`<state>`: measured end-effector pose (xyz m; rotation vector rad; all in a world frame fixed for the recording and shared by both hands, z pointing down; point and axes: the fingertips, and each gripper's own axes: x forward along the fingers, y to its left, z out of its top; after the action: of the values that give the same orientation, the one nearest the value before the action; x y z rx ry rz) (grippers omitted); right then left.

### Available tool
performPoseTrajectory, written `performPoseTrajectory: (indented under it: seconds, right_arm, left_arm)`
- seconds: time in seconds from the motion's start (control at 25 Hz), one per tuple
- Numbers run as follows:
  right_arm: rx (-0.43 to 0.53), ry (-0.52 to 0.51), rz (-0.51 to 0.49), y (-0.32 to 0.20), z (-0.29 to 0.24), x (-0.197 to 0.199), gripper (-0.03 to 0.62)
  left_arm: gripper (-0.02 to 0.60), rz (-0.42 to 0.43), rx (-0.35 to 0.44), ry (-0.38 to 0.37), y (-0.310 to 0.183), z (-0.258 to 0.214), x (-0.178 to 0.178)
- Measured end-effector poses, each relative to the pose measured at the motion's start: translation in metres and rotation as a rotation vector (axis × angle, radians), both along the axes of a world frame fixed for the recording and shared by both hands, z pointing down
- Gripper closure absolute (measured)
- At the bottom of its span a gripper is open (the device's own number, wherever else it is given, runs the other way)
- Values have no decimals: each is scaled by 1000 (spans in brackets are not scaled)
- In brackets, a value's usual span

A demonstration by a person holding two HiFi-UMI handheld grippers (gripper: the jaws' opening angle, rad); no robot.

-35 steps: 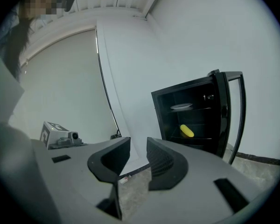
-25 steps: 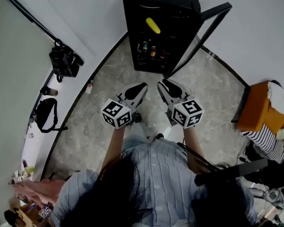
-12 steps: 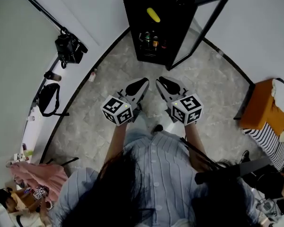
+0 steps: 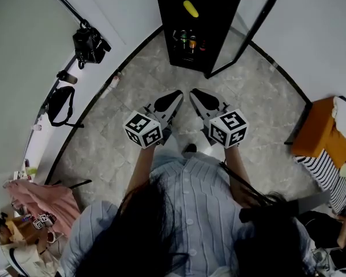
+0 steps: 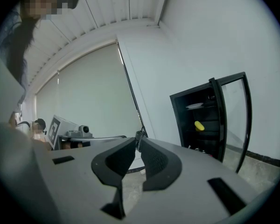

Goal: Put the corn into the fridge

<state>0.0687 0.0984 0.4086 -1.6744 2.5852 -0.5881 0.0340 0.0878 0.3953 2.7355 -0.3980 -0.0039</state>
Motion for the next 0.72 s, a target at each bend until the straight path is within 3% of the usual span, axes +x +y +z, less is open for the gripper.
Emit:
performPoseTrajectory:
  seconds: [0.72]
  right_arm:
    - [2, 33, -62, 31, 1, -37, 559]
  left_arm:
    - [572, -25, 18, -1, 38, -1, -32]
